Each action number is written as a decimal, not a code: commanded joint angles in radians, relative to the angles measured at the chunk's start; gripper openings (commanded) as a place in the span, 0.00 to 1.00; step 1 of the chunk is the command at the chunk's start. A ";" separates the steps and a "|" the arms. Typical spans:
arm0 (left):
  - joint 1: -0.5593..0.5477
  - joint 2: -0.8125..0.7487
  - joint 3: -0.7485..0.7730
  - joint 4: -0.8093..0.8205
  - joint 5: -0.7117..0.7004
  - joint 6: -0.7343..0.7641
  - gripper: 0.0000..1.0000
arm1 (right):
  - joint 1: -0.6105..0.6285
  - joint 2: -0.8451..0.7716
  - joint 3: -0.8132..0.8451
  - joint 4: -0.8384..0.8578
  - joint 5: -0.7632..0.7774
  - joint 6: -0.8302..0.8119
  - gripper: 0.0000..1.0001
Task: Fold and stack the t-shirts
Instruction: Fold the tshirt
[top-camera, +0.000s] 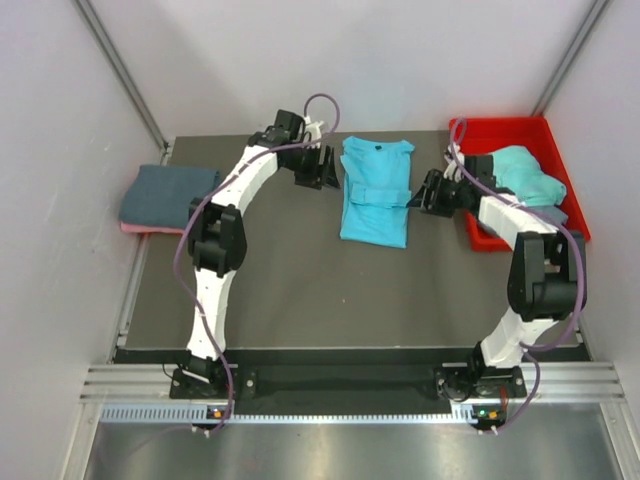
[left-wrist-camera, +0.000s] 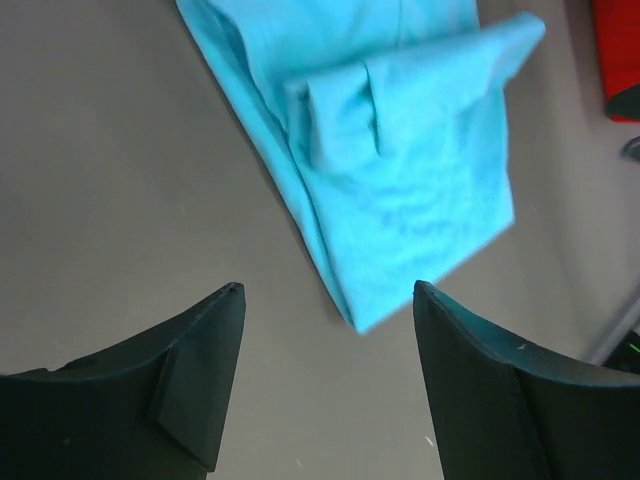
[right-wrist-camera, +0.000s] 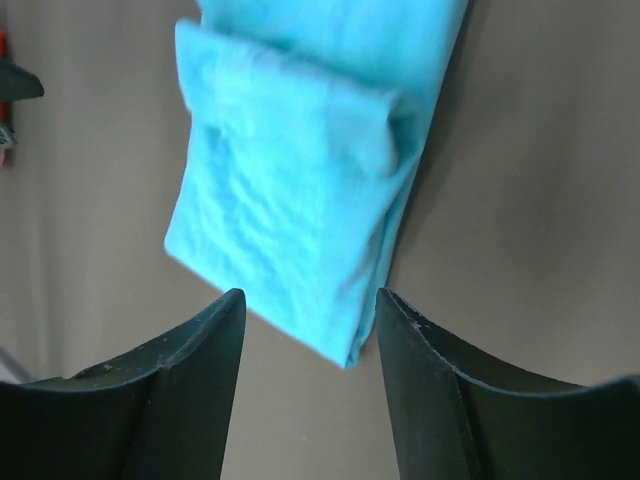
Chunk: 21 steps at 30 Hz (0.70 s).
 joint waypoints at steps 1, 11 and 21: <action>0.017 0.003 -0.029 -0.204 0.143 -0.026 0.74 | -0.005 -0.043 -0.121 0.002 -0.088 0.053 0.56; 0.012 0.047 -0.217 -0.071 0.254 -0.152 0.75 | -0.005 0.020 -0.234 0.015 -0.116 0.078 0.55; -0.020 0.106 -0.224 -0.033 0.289 -0.195 0.74 | 0.009 0.135 -0.166 0.066 -0.110 0.099 0.52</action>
